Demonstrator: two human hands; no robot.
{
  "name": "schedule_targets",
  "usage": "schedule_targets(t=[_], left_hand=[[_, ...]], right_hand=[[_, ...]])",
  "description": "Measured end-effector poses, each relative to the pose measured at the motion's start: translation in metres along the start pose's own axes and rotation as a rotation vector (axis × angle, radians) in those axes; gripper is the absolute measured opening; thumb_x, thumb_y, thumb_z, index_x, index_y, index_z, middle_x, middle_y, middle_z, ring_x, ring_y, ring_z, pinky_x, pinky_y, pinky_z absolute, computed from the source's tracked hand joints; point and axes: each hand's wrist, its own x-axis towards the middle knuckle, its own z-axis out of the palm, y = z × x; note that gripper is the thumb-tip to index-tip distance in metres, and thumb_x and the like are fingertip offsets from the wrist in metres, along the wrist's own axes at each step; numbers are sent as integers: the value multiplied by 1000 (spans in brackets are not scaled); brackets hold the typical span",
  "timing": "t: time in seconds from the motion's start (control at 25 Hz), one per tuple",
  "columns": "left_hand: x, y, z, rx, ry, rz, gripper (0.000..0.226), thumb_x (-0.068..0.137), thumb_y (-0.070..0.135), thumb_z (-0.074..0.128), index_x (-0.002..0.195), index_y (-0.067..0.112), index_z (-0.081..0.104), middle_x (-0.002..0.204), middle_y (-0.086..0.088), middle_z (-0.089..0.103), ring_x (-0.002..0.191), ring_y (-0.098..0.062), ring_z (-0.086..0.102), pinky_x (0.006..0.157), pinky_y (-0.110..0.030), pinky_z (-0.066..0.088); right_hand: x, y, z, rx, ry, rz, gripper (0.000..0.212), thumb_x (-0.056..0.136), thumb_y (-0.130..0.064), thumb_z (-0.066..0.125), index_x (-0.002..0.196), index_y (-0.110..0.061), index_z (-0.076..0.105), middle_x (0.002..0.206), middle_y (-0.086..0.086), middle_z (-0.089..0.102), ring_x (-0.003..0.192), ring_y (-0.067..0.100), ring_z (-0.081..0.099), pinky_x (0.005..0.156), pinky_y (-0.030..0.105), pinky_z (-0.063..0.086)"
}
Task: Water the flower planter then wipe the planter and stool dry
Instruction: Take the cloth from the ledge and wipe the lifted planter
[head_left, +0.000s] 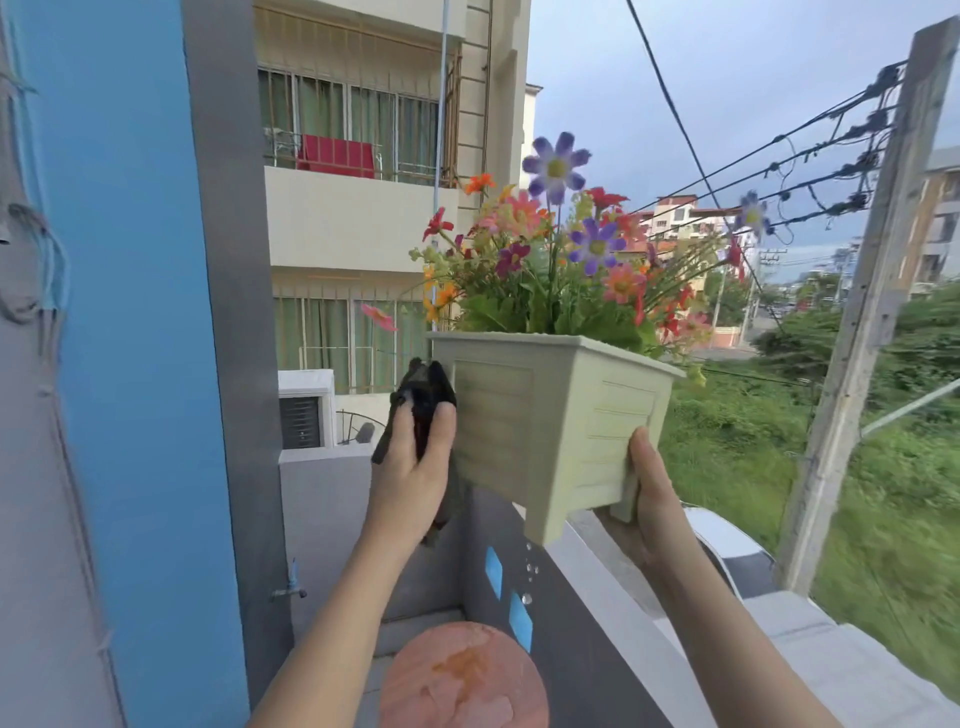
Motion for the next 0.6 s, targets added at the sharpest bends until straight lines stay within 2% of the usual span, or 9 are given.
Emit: schedule_targets(t=[0.04,0.12,0.2,0.28,0.36,0.44,0.48,0.52,0.6], left_hand=[[3,-8,-5,-21,-60,-6,60,81,63,52,133,35,39,122,17,56,116,-8,51,102,-27,35],[3,-17,-11,-43,-87,39,59,70,58,66,122,41,44,112,23,63,108,3,56,96,-25,42],[-1,-18,-12,-101,-8,96,52,68,49,77,111,39,50,98,27,67,98,7,60,90,-21,44],[-4,-14,-15,-171,96,140,43,68,38,73,105,36,53,93,27,68,93,7,61,85,-16,46],[-5,-8,-19,-212,153,182,37,70,33,68,104,37,53,91,30,67,90,8,61,80,-9,44],[-5,-3,-22,-212,201,204,36,74,31,70,104,38,52,92,30,66,93,6,60,81,-10,43],[-6,-2,-23,-209,219,218,38,76,31,73,107,37,52,95,27,66,97,3,60,85,-14,44],[-6,-1,-24,-195,239,231,41,78,32,72,112,35,52,100,22,66,101,-1,60,90,-19,44],[-8,0,-23,-138,283,231,49,79,36,68,123,26,50,112,12,63,109,-6,57,96,-25,42]], right_hand=[[-1,-1,0,-9,-25,2,91,39,-55,91,114,-15,62,98,5,76,86,21,73,60,36,59],[0,-7,0,-53,-69,29,78,36,-58,90,102,-20,72,95,3,77,84,19,73,60,34,59],[3,-23,3,-210,-67,75,86,42,-66,83,112,-18,67,98,1,76,88,17,73,63,33,59],[6,-37,10,-466,-52,141,90,51,-78,66,123,-24,56,104,-3,74,92,16,69,62,30,58],[7,-46,18,-615,-33,207,79,52,-85,53,116,-39,59,110,-3,66,94,18,58,60,25,56],[5,-49,32,-566,-13,221,59,64,-74,49,116,-47,57,117,-10,61,102,14,55,60,22,56],[6,-48,36,-476,6,202,57,72,-65,50,126,-47,50,121,-13,61,107,15,58,59,23,57],[6,-47,42,-380,28,178,59,81,-54,51,138,-43,38,120,-12,61,106,18,61,56,24,57],[7,-38,48,-266,105,116,60,93,-33,52,144,-38,21,119,-1,60,96,24,64,48,25,56]])
